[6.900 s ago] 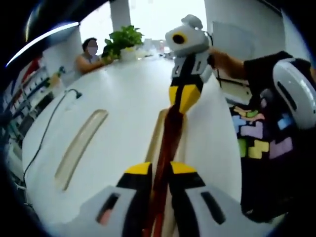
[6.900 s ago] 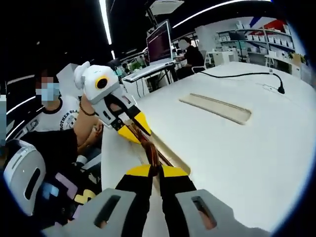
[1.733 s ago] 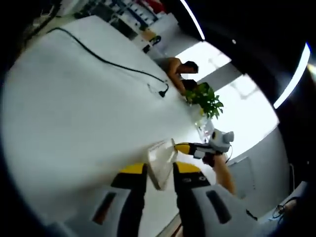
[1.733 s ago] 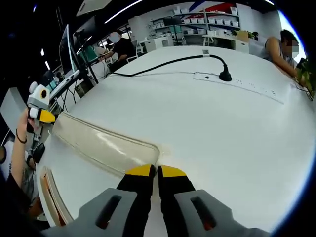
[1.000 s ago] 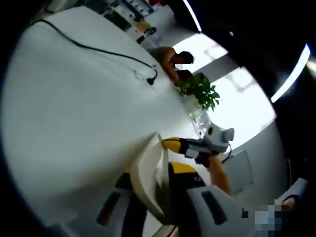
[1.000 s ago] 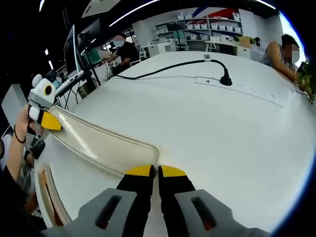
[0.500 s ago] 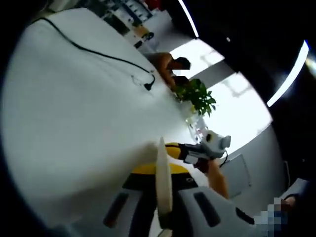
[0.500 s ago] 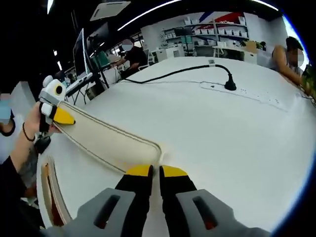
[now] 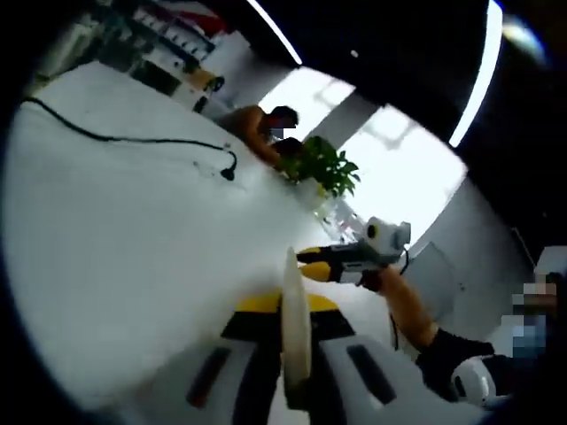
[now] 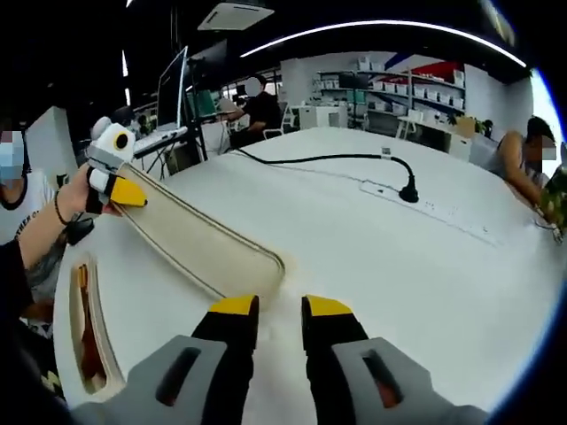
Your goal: Arrange the utensils inside the cutlery case until each visible utensil rests in its matching compartment.
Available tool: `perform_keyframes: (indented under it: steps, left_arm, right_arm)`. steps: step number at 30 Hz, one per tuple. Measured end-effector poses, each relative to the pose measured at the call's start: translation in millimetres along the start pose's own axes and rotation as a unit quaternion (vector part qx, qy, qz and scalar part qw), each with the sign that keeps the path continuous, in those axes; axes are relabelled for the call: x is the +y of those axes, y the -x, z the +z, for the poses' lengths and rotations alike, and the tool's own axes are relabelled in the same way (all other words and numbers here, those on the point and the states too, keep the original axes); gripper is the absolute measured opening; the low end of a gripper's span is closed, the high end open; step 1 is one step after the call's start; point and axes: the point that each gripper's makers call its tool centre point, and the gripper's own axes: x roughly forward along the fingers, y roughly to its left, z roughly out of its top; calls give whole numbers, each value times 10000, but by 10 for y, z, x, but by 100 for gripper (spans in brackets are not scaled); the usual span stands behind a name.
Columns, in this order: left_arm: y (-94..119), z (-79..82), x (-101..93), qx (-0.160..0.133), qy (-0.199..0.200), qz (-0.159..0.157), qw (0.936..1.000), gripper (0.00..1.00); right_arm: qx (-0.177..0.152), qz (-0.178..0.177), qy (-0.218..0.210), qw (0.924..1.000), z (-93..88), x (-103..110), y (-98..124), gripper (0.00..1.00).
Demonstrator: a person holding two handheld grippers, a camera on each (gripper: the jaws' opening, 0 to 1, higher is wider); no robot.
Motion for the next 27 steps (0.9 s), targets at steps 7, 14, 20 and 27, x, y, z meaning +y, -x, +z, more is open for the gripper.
perform_keyframes:
  steps: [7,14,20,27]
  left_arm:
    - [46,-76,-159,19,-1830,-208,9829,1]
    - [125,-59,-413,-342,-3067,-712,9485,1]
    - [149,-136,-544,-365,-3697,-964,9234,1]
    - [114,-193,-650,-283,-4437,-1122,8887,1]
  right_arm:
    - [-563,106,637,9963,201,149,315,20]
    - [-1060,494,1703,9784,377,641,475,23]
    - [-965,569,2549,9605,350,964,482,15]
    - [-954,776,2995,9461,341,1148,538,20]
